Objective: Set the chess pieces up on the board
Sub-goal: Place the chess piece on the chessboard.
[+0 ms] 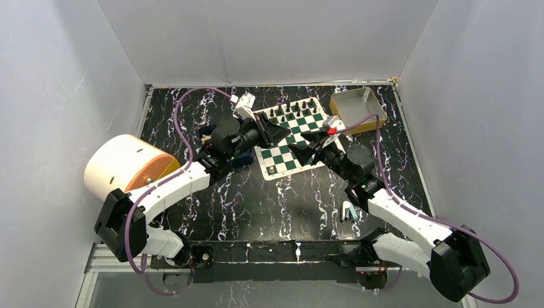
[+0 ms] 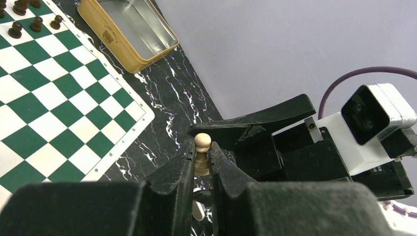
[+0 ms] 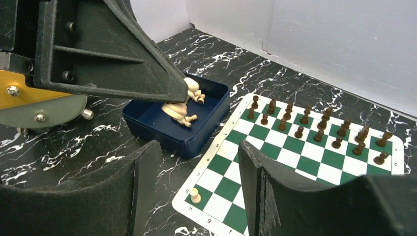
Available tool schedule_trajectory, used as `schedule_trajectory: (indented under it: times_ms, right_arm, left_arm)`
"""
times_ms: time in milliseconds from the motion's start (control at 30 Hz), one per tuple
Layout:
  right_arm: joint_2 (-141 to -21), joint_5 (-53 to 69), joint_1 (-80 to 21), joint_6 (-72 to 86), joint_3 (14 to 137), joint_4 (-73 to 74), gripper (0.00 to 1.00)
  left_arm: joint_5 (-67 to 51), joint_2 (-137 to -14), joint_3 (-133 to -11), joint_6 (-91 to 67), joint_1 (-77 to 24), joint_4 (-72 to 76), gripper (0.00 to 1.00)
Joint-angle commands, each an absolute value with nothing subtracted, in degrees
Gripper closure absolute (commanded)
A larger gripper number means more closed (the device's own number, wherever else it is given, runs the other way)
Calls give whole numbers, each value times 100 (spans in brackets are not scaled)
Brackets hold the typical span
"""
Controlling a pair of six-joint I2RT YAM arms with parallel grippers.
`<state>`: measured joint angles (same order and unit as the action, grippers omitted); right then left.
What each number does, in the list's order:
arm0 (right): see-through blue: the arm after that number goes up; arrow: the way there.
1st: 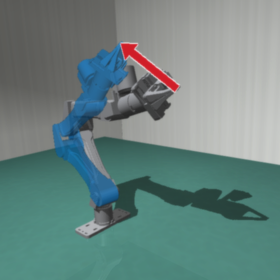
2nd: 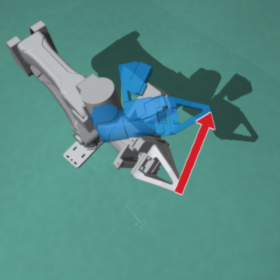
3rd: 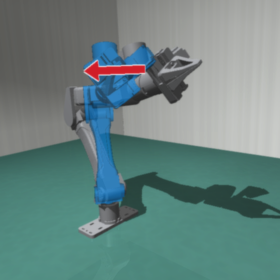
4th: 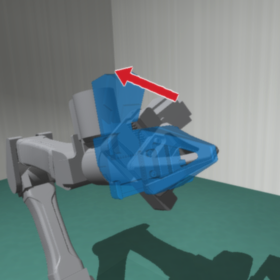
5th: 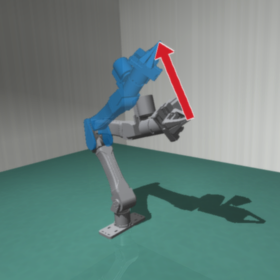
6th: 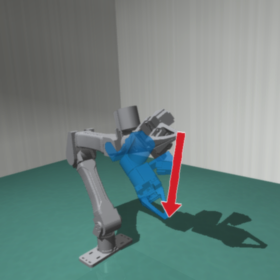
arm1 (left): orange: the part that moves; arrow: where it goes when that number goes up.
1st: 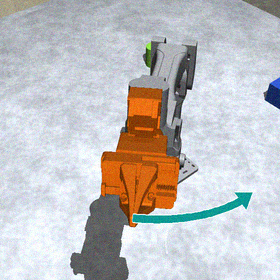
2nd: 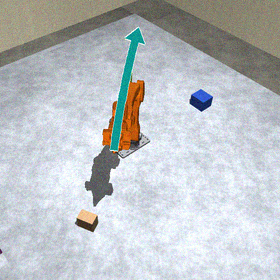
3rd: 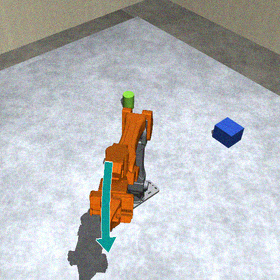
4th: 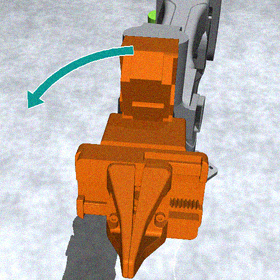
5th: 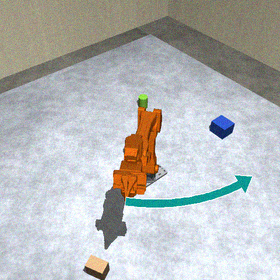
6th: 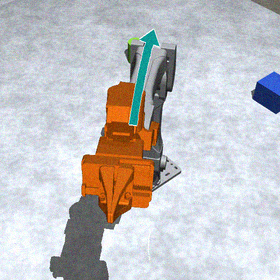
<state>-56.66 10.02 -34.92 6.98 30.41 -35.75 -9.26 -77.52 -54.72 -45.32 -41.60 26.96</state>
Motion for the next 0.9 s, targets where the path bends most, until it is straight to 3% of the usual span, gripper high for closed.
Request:
schedule_trajectory:
  times_ms: [0,267,467,733,867]
  right_arm:
    - [-5841,920,-3689,398,3500,-4138,31]
    - [-6233,365,-4178,89,3709,-4325,30]
    - [-6365,-178,-4267,150,3683,-4609,36]
    - [-6249,-537,-4273,94,3500,-4833,55]
    - [-6202,-530,-4272,9,3435,-4769,70]
  left_arm:
    - [-1039,-7513,-5472,-4615,-4180,2950,100]
    - [-1116,-7533,-5260,-4961,-4190,3199,100]
    - [-1096,-7470,-5212,-4930,-4185,3175,100]
    - [-1137,-7497,-5318,-4803,-4183,2801,100]
    - [-1182,-7472,-5375,-4709,-4178,2562,100]
